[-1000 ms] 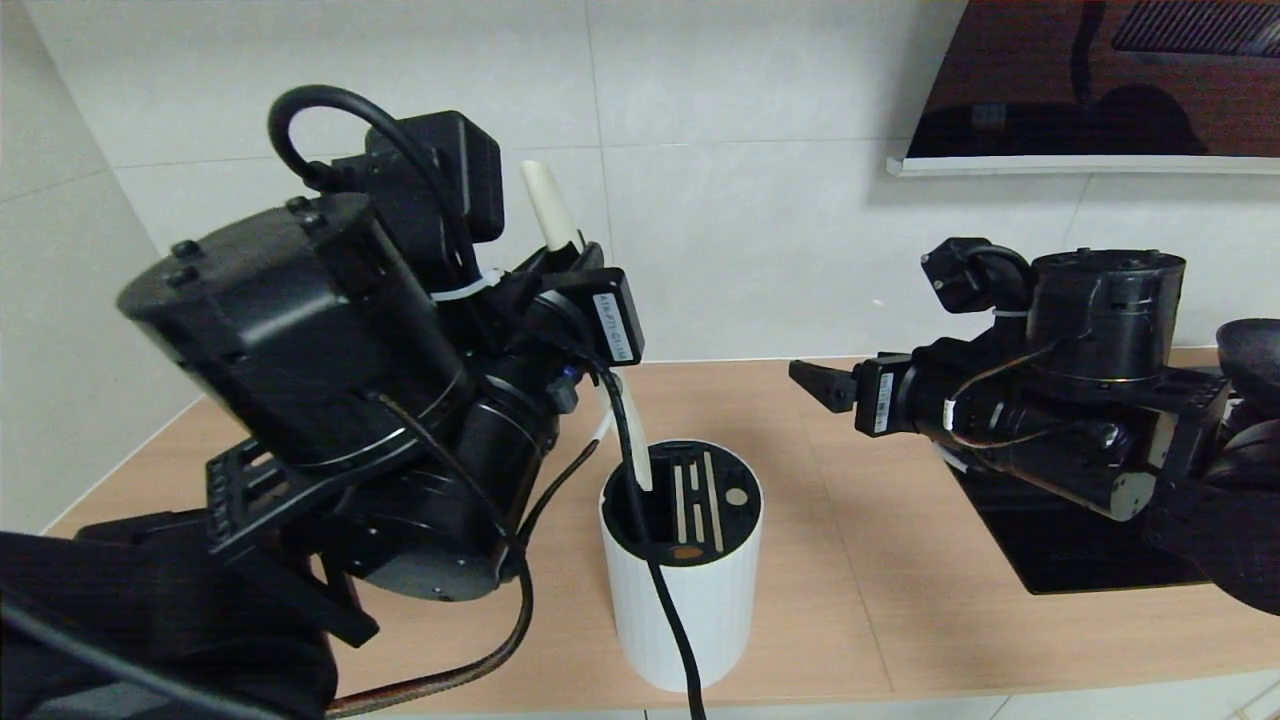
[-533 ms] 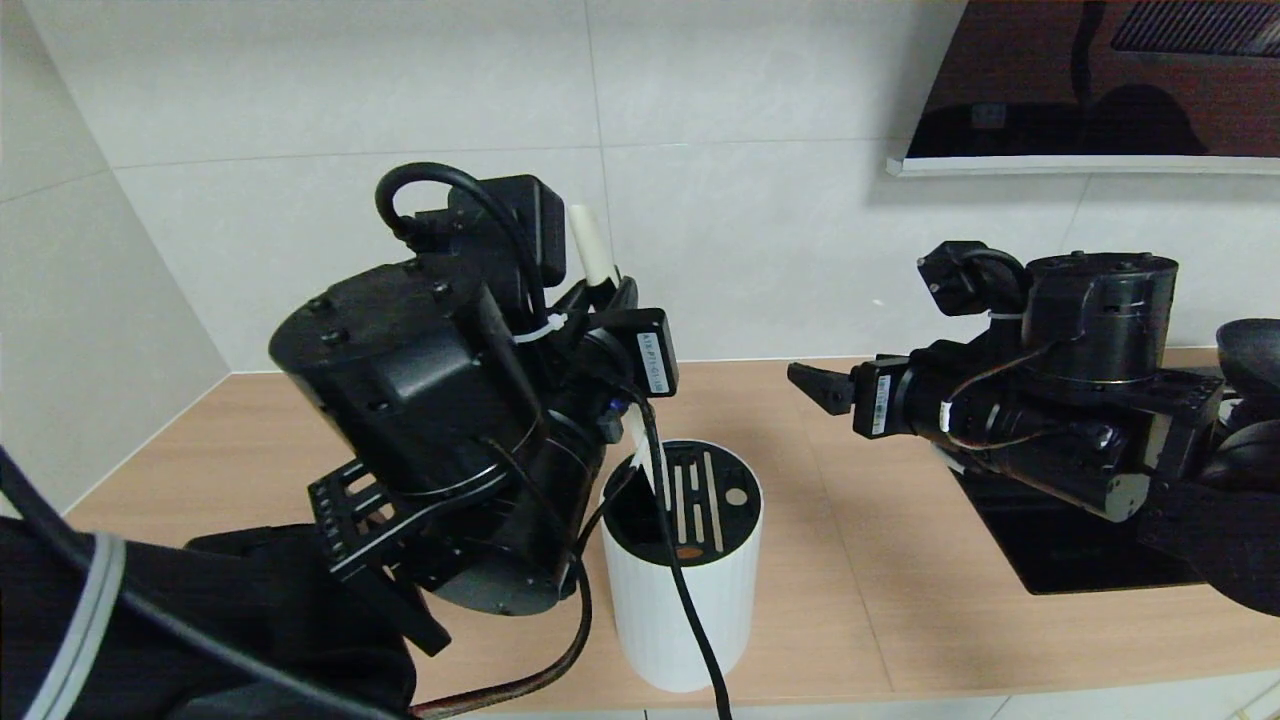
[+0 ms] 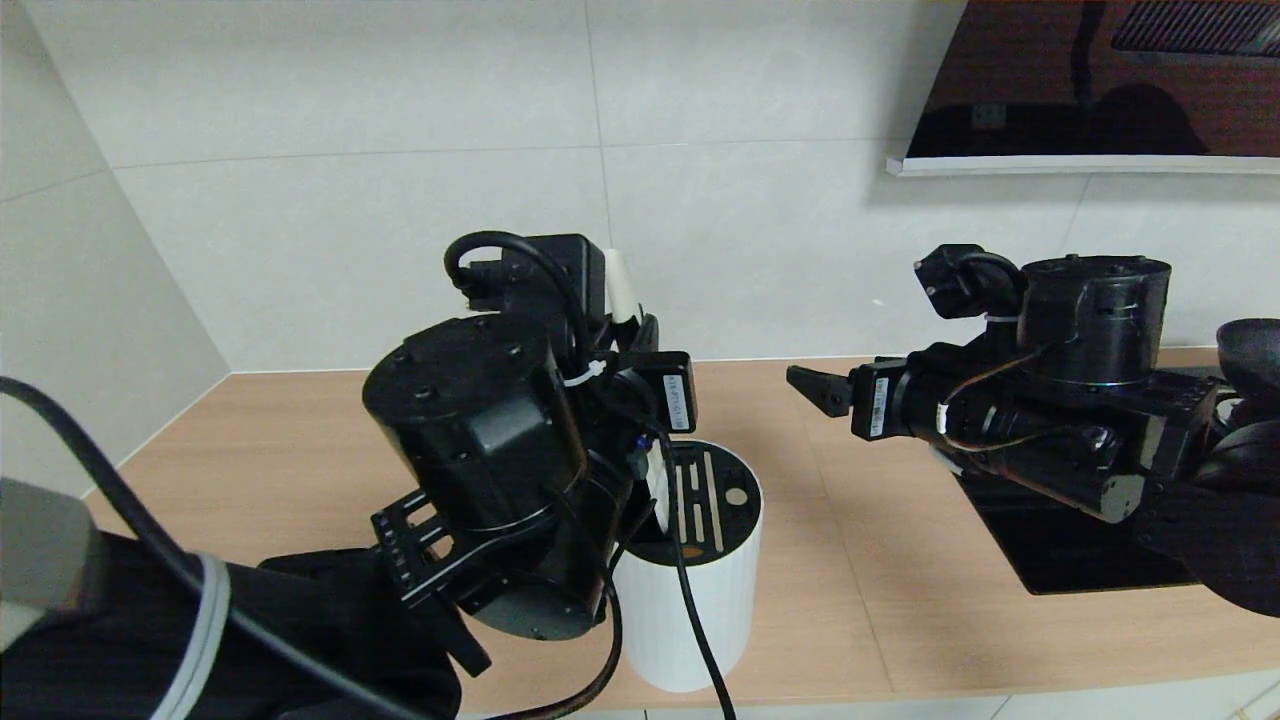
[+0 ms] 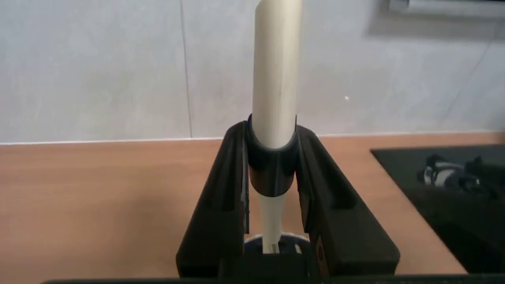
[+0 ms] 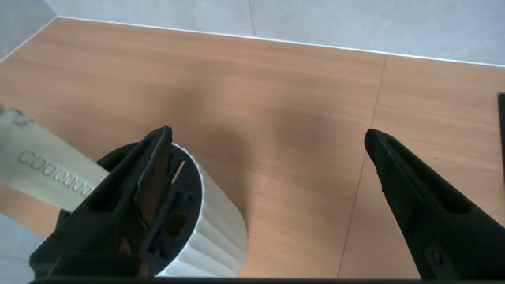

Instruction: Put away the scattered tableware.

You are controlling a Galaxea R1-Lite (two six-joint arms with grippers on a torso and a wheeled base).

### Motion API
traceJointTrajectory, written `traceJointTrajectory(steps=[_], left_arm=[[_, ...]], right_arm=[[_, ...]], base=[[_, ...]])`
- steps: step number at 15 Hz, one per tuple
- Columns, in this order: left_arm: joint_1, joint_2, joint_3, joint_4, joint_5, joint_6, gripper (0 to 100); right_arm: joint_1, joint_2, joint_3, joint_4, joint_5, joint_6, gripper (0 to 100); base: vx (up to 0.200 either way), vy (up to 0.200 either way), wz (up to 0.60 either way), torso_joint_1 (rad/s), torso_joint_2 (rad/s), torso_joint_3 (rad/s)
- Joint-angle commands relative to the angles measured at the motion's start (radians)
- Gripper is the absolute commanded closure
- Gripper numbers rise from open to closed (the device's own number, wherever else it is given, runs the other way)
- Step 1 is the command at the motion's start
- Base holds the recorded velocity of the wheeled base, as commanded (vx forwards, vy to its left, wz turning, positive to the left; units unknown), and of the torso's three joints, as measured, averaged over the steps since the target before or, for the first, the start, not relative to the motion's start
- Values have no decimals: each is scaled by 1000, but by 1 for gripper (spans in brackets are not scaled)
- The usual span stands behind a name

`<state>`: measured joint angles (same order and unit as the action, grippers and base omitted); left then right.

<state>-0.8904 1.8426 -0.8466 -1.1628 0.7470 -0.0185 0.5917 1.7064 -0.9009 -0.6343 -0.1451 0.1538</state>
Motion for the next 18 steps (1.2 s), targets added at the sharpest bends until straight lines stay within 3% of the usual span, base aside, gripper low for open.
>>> traceJointTrajectory(steps=[1,7,12,18], left_arm=[[-1,47,9,-44,3,3,100],[-36,78,55,-78,12,0,100],[-45,126,67,-80,81,-1,100],[-45,168,101,-110,83,0,100]], right_arm=[[0,4,0,-1,-1,-5,0],[0,4,0,-1,-1,-5,0],[0,4,0,-1,-1,-5,0],[0,4,0,-1,-1,-7,0]], base=[[0,0,0,0,0,0],[0,0,0,0,0,0],[0,0,0,0,0,0],[0,0,0,0,0,0]])
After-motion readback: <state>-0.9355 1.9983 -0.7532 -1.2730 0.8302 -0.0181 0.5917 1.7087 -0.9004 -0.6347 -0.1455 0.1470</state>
